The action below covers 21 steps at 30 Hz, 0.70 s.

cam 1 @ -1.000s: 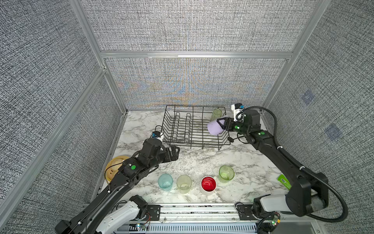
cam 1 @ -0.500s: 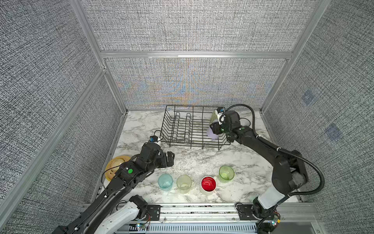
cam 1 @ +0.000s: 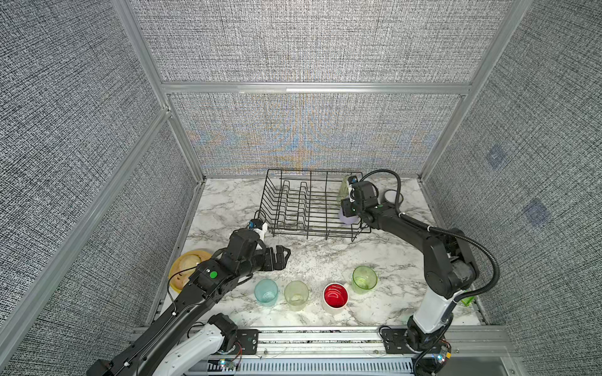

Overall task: Load cups into a dish rack
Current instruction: Place the cup upside down at the dish rack.

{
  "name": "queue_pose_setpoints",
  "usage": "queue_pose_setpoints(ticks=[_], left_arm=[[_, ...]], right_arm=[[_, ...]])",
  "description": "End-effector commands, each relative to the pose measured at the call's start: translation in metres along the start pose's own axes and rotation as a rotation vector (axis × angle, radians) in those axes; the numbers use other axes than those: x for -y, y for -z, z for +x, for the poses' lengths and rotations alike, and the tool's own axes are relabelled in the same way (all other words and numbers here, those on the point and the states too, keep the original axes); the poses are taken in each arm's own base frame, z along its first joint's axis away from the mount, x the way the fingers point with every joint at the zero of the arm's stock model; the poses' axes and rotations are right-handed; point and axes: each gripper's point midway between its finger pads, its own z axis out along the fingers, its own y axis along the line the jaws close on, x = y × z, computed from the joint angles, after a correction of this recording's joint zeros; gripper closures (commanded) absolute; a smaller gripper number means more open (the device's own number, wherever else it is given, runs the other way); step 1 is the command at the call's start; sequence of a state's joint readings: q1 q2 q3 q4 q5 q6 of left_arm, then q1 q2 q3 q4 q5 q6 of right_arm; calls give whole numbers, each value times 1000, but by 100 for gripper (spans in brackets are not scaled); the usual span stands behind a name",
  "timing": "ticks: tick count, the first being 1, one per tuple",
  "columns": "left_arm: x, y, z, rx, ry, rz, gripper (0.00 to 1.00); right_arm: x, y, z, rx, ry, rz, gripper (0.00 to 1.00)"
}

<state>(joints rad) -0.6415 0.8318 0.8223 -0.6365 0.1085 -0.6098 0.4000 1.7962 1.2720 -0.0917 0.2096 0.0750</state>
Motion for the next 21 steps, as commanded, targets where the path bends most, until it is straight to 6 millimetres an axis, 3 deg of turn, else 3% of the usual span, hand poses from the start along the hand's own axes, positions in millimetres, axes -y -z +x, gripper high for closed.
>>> queue_pose_setpoints(ticks=[1,7,10,21], left_arm=[[6,-1,0,-14,-10,31,0],[10,-5,3,-42,-7,48,0],[12,-6,6,-59,-7,58,0],[27,-12,27,-201,-13,146,1]], right_arm=[[5,-1,-7,23,-14,30,44],[2,-8,-6,6,-33,10,41],[5,-7,-7,-5,-39,29,33],[2,13,-19,16,-43,-18,18]])
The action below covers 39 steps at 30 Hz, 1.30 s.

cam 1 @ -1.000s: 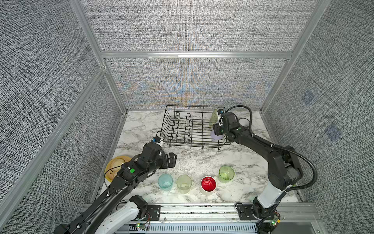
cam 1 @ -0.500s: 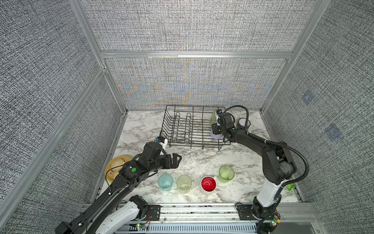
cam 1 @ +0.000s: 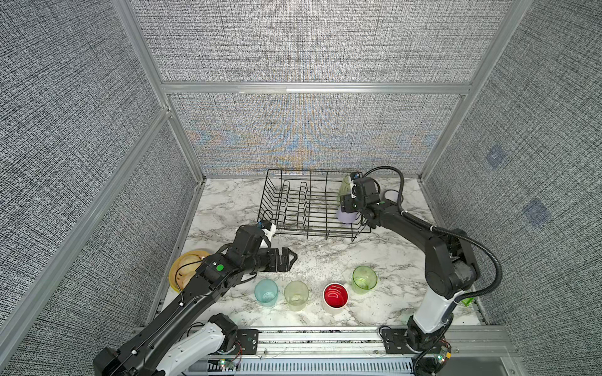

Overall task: Load cups into a dish rack
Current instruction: Place the cup upside down at the dish rack, then pick up the cup from the bottom-center of the table.

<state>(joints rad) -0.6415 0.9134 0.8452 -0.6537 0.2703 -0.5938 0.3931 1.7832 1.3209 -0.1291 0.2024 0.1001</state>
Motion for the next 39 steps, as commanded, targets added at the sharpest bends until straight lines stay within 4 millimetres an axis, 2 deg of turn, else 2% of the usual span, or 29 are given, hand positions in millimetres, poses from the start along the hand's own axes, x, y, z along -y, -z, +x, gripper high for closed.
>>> queue_pose_setpoints(ticks=[1,6,10,14,19,23,25,29,34,35,39], left_arm=[[8,-3,10,-70,-5,50,1],[11,-10,21,-142,22,67,5],[13,-8,27,-178,5,55,8],[15,-4,32,-206,-36,30,13],[14,-3,46,-301,-97,-22,18],[4,-5,58,-378,-141,-107,20],[1,-7,64,-418,-155,-125,23],[-10,-12,70,-467,-166,-187,27],[-10,-27,79,-535,-158,-188,37],[-9,-31,81,-550,-154,-181,41],[-11,-44,89,-606,-151,-210,51]], right_arm=[[-1,4,1,-12,-8,-14,18],[2,27,-9,7,-28,-21,18],[6,60,-19,41,-40,-32,16],[16,96,-17,66,-57,-22,15],[25,131,7,79,-93,-37,13],[30,153,30,65,-104,-52,13],[33,157,51,31,-105,-47,13],[38,170,73,9,-114,-40,13],[43,180,94,-4,-146,-36,13],[43,181,98,-4,-152,-38,13],[44,185,107,-1,-179,-40,13]])
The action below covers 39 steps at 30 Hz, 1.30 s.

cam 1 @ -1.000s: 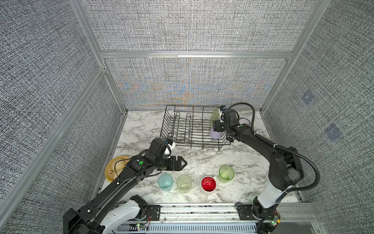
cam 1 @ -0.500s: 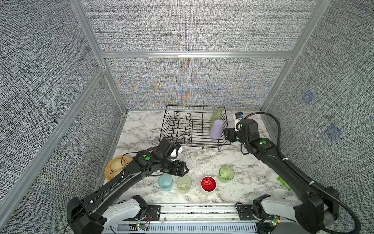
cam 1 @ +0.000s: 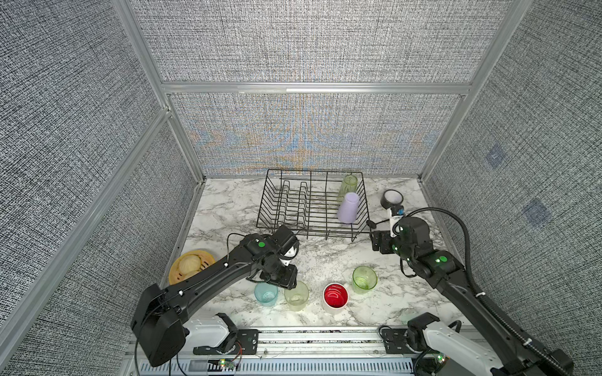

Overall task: Load cups into a dish rack
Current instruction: Pick up the cup from the bottom-center of the table.

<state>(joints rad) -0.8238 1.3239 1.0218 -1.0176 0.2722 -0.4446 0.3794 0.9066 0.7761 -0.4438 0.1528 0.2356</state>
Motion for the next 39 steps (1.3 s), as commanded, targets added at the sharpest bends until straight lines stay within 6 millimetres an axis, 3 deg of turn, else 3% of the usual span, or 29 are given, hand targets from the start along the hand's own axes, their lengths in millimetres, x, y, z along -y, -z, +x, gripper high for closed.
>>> queue_pose_setpoints(ticks=[1,10,13,19,26,28,31,34,39], left_arm=[[3,-9,-2,-35,-12,-7,55],[7,-17,-9,-61,2,-31,94],[12,-13,-12,-41,1,-6,99],[18,6,-21,32,-23,5,100],[44,31,-50,165,-82,104,100],[49,37,-60,196,-81,135,100],[56,49,-77,253,-70,211,100],[61,65,-93,328,-43,312,100],[53,94,-114,474,21,404,100]], right_arm=[[2,3,7,-9,-39,0,13],[-5,7,8,-6,-79,-46,13],[-11,9,5,-5,-101,-78,13],[-30,17,-3,-4,-168,-186,13],[-97,33,-14,-57,-254,-586,13],[-107,37,-16,-91,-318,-651,13],[-115,39,-18,-118,-426,-709,13],[-116,39,-15,-152,-525,-720,4],[-122,45,-20,-157,-602,-779,2]])
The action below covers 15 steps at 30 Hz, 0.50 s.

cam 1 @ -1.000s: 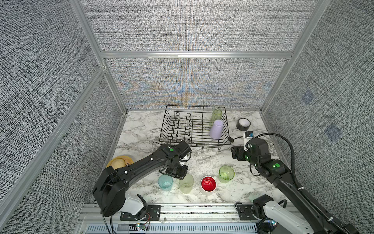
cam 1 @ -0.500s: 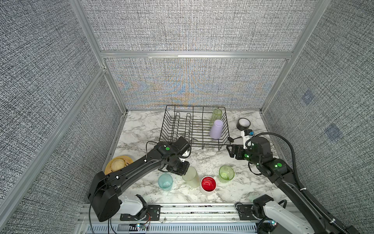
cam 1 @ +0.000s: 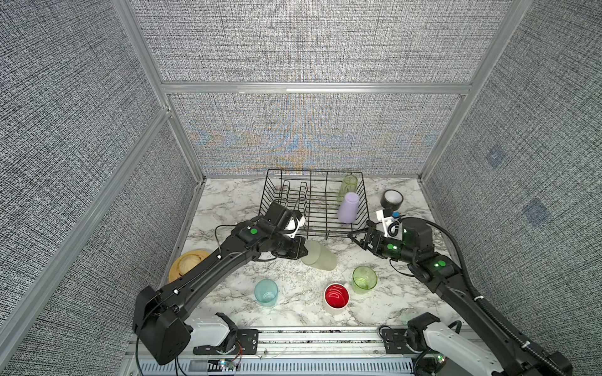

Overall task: Load cups into a dish rack
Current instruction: Pick up the cup from the bottom-center of the table.

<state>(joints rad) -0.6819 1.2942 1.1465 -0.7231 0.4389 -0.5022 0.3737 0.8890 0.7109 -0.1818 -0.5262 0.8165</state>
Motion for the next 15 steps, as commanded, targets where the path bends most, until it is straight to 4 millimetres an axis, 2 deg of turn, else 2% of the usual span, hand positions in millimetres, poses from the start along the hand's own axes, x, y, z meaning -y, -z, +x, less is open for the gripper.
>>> queue_pose_setpoints(ticks=[1,4,10,15], left_arm=[[19,14,-29,129,15,134,100],[29,22,-40,191,41,245,100],[51,26,-52,207,61,426,100],[68,29,-63,207,55,520,100]], right_arm=[[-19,-1,-3,3,-116,-114,1],[-23,-6,-2,-5,-193,-181,1],[-49,-5,-10,-9,-251,-335,1],[-44,-8,-16,32,-369,-386,1]])
